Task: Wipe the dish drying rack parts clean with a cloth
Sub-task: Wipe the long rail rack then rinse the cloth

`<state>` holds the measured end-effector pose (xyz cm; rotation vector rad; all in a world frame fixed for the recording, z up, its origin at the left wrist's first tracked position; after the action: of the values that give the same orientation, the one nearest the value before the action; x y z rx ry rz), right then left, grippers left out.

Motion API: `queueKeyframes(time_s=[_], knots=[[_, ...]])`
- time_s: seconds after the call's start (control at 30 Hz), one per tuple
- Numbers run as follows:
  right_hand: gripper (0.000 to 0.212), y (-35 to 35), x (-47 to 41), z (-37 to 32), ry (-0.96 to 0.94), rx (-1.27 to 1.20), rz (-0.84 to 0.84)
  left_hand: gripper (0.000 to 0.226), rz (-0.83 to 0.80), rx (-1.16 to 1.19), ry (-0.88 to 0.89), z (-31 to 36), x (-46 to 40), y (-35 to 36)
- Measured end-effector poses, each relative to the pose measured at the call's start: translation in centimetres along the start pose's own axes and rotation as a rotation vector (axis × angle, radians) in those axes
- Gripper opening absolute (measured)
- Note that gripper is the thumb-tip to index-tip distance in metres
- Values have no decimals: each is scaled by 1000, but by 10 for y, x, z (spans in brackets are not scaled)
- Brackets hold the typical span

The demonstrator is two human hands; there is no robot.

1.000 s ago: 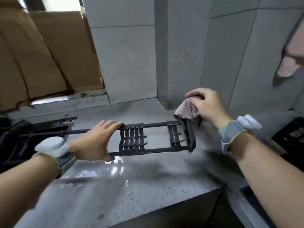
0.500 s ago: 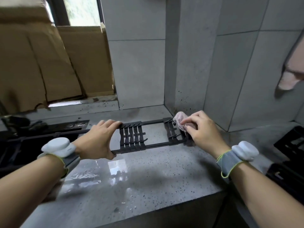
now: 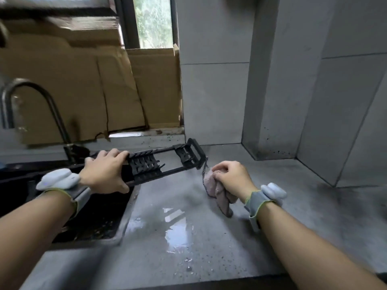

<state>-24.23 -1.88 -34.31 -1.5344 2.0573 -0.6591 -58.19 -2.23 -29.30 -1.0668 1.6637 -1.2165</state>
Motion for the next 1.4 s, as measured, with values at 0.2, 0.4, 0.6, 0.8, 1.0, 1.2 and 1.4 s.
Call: queueKeyframes(time_s=[0.2, 0.4, 0.6, 0.8, 1.0, 1.2, 1.4], knots=[[28, 58, -35, -38, 41, -79, -91, 112, -1, 41, -157, -53, 40, -5], [41, 51, -24, -60, -95, -10, -52, 113, 10, 83, -144, -54, 46, 0], [38, -19, 44, -96, -551, 106, -16, 113, 33, 170, 100, 38, -3, -15], [40, -54, 75, -38, -595, 467, -22, 105, 41, 251, 335, 180, -43, -26], [47, -83, 113, 46, -600, 913, 52, 93, -74, 362, 484, 309, -56, -7], [21, -104, 122, 83, -641, 975, 315, 95, -99, 425, 572, 364, -58, -15], [4, -118, 117, 92, -702, 917, 407, 120, -79, 450, 640, 379, -60, -17]])
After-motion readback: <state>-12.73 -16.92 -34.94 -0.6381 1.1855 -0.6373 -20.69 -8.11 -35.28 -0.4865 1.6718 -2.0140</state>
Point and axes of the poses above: each hand's wrist, its own x-axis away from the middle knuckle, its own y-axis out of the palm, z = x × y, the point moved 7 cm from there along -x, towards the middle knuckle, and after that the axes turned 14 degrees about y, right-handed, at the moved point
